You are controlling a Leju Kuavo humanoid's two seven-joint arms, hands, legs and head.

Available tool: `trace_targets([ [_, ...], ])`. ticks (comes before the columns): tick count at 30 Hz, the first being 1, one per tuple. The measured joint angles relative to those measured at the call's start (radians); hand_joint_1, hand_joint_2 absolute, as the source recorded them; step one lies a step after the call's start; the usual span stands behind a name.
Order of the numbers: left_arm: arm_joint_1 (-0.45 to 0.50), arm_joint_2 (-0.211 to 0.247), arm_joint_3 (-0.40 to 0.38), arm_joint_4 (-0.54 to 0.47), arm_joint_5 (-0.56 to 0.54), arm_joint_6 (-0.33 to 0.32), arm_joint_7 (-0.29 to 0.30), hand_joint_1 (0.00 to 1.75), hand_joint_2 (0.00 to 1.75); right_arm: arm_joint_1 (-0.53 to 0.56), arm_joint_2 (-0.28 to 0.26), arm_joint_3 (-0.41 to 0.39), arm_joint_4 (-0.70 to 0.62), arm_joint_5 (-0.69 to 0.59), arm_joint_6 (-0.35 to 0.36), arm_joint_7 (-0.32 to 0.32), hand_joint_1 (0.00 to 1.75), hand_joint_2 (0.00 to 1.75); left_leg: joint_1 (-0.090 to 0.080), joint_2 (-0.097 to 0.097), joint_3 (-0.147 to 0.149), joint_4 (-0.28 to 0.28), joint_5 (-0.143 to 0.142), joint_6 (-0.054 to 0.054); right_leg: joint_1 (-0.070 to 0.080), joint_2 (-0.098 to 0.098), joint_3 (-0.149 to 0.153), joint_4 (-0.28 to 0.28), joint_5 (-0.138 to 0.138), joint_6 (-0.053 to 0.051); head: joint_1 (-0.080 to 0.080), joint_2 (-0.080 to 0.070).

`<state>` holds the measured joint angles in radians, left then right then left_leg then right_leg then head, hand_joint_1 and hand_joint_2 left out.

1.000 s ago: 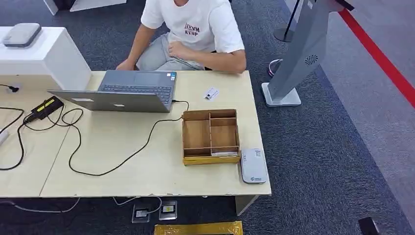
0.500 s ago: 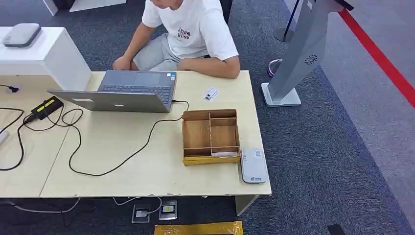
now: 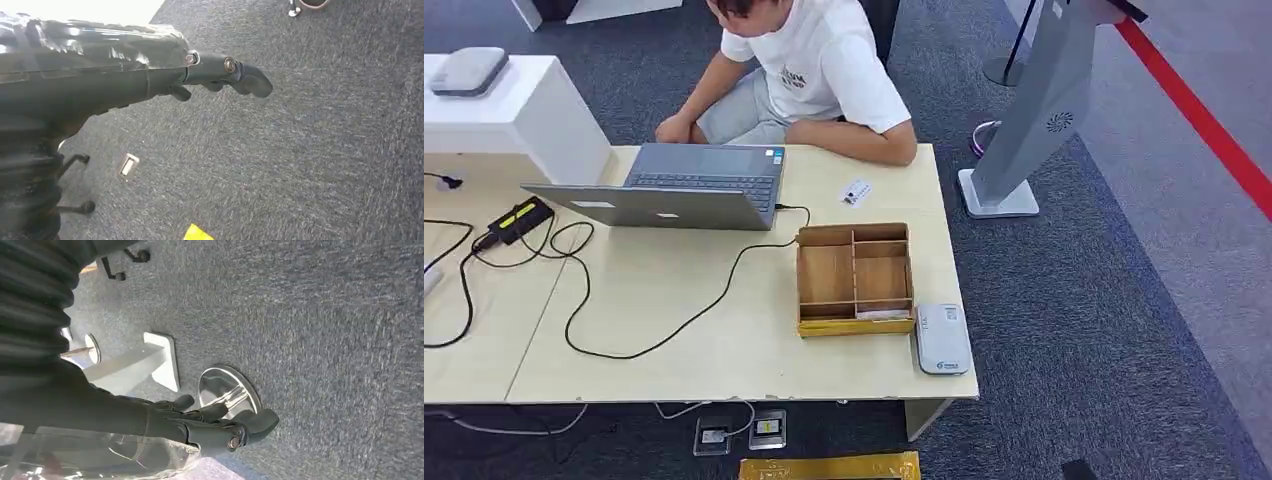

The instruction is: Pass the card to the sensor for recognition and then transmit it.

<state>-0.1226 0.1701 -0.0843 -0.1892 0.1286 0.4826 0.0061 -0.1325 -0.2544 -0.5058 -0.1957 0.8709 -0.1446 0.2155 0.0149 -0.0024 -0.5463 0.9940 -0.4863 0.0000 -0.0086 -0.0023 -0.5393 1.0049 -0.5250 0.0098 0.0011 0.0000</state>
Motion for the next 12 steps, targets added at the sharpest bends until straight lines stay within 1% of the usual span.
trace_targets([
  [8, 0.0, 0.002, 0.0, 0.0, -0.007, -0.005, 0.0, 0.0, 1.75, 0.0, 0.008, 0.0, 0.001, 0.021, -0.004, -0.011, 0.0, 1.75, 0.0, 0.0, 0.0, 0.0, 0.0, 0.0, 0.0, 0.0, 0.0, 0.0, 0.0, 0.0, 0.0, 0.0],
  [9, 0.0, 0.002, -0.001, 0.0, -0.008, -0.006, 0.0, 0.0, 1.75, 0.0, 0.009, 0.0, 0.001, 0.023, -0.004, -0.011, 0.0, 0.0, 0.0, 0.0, 0.0, 0.0, 0.0, 0.0, 0.0, 0.0, 0.0, 0.0, 0.0, 0.0, 0.0, 0.0],
  [12, 0.0, 0.002, -0.001, 0.0, -0.009, -0.006, 0.0, 0.0, 1.75, 0.0, 0.008, 0.0, 0.002, 0.033, -0.003, -0.012, 0.0, 0.0, 0.0, 0.0, 0.0, 0.0, 0.0, 0.0, 0.0, 0.0, 0.0, 0.0, 0.0, 0.0, 0.0, 0.0],
])
